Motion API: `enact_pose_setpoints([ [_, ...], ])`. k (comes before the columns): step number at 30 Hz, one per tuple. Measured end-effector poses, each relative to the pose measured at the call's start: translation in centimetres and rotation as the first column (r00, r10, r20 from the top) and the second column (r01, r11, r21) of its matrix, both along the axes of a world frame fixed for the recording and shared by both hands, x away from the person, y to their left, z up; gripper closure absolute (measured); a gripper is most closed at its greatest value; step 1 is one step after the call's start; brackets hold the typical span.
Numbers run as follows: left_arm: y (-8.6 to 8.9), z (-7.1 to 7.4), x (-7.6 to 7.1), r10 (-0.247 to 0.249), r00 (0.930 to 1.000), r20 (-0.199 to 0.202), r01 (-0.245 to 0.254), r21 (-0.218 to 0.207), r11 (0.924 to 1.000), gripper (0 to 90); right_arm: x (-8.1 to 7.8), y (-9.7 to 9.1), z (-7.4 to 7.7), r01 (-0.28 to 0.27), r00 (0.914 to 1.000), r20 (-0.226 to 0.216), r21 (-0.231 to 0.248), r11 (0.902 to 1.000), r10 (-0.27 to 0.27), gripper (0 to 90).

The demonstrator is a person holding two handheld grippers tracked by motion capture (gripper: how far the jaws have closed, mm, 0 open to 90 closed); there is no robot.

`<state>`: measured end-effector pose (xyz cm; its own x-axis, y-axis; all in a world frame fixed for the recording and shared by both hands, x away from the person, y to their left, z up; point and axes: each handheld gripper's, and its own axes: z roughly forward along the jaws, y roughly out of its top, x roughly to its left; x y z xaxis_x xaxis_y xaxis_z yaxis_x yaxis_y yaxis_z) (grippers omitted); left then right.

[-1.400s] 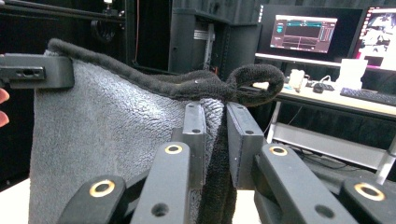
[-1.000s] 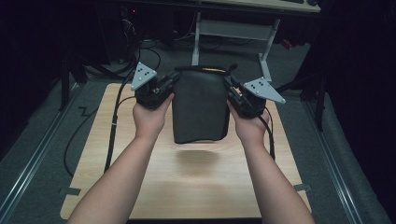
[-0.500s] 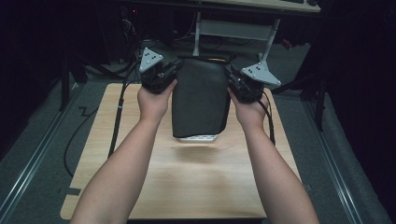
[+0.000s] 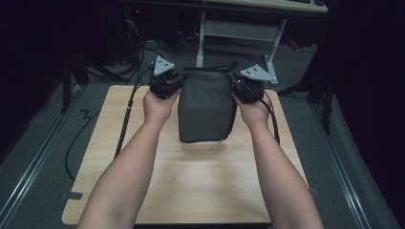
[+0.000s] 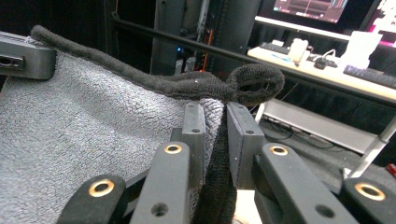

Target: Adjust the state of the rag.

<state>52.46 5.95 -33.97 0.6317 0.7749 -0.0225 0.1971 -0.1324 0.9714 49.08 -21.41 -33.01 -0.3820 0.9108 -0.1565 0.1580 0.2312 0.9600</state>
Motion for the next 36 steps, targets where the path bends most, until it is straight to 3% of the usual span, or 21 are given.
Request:
enact_pose_setpoints([
  [2,0.0,-1.0,0.2,-0.003,1.0000,-0.006,0.003,0.029,0.9996,83.5,0.4,0.0,-1.0,-0.006,0.9995,-0.030,-0.014,0.9999,0.005,79.7],
  [6,0.3,-3.2,0.5,-0.011,0.9978,-0.065,0.012,0.013,0.9998,83.9,0.6,0.0,-2.3,-0.018,0.9976,-0.067,-0.021,0.9996,0.017,79.8],
  [13,0.5,-5.4,0.6,-0.021,0.9922,-0.122,0.024,0.019,0.9995,84.2,1.2,-0.3,-4.2,-0.046,0.9906,-0.130,-0.035,0.9983,0.041,79.7],
  [16,0.6,-6.2,0.7,-0.032,0.9891,-0.144,0.035,0.019,0.9992,84.2,1.3,-0.5,-4.9,-0.056,0.9867,-0.154,-0.031,0.9979,0.051,79.7],
  [19,0.7,-6.7,0.8,-0.039,0.9860,-0.162,0.042,0.014,0.9990,84.2,1.4,-0.8,-5.4,-0.063,0.9828,-0.174,0.006,0.9980,0.063,79.6],
  [23,1.0,-7.6,0.7,-0.054,0.9790,-0.196,0.047,-0.043,0.9980,84.2,1.4,-1.2,-6.3,-0.070,0.9777,-0.197,0.022,0.9973,0.073,79.4],
  [27,1.2,-8.1,0.7,-0.056,0.9723,-0.227,0.043,-0.061,0.9972,84.2,1.2,-1.2,-7.5,-0.077,0.9722,-0.221,0.013,0.9969,0.078,79.5],
  [30,1.5,-9.1,0.7,-0.070,0.9636,-0.258,0.055,-0.067,0.9963,84.1,1.1,-1.4,-8.1,-0.076,0.9678,-0.235,0.071,0.9946,0.090,79.5],
  [36,1.7,-10.2,0.5,-0.087,0.9545,-0.285,0.058,-0.111,0.9922,84.0,1.0,-1.6,-8.6,-0.070,0.9631,-0.251,0.111,0.9913,0.097,79.5],
])
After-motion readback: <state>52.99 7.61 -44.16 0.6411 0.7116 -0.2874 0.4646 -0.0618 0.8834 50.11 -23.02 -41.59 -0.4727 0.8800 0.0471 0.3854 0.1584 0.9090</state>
